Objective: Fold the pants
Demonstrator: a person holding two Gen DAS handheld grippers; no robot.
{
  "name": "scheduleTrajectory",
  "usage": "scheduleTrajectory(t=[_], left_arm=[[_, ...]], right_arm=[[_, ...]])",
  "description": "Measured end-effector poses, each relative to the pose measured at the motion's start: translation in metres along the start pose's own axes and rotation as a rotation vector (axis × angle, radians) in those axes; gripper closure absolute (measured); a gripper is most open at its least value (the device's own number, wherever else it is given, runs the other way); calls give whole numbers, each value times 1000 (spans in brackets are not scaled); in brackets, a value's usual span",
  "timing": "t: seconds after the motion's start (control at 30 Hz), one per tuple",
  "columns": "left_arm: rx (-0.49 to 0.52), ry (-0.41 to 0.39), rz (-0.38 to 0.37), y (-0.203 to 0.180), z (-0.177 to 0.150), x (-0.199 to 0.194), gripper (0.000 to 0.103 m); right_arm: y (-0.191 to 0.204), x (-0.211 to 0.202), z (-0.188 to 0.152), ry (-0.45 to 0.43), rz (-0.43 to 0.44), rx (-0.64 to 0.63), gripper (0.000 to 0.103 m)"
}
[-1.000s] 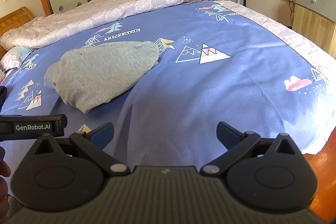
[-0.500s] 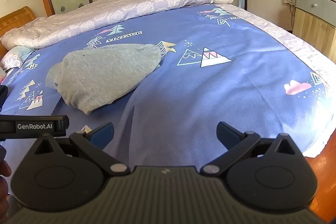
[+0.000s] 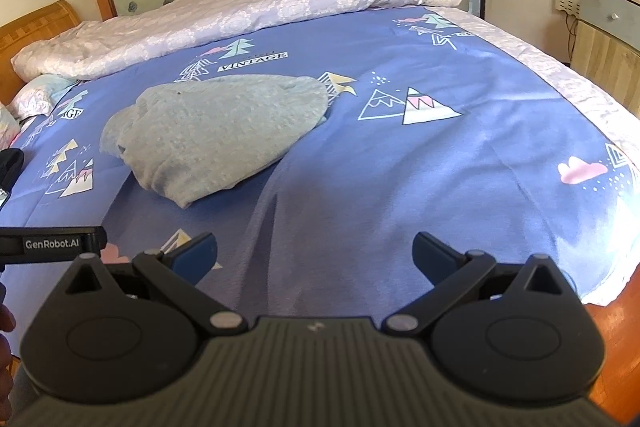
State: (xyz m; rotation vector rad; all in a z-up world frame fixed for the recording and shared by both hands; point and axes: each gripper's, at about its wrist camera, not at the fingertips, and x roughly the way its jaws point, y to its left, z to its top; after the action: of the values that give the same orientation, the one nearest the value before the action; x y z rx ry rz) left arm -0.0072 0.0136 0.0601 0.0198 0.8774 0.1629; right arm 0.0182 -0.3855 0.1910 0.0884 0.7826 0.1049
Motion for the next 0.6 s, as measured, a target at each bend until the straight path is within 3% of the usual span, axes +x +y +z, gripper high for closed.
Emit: scheduleTrajectory(t=[0.27,0.6], left_arm=[[-16,0,-2,6,-1,2,0],[-43,-3,2,15,0,3,0]], right_arm=[[5,7,6,22,19,-6,0],[20,12,13,30,-38,-101,0]])
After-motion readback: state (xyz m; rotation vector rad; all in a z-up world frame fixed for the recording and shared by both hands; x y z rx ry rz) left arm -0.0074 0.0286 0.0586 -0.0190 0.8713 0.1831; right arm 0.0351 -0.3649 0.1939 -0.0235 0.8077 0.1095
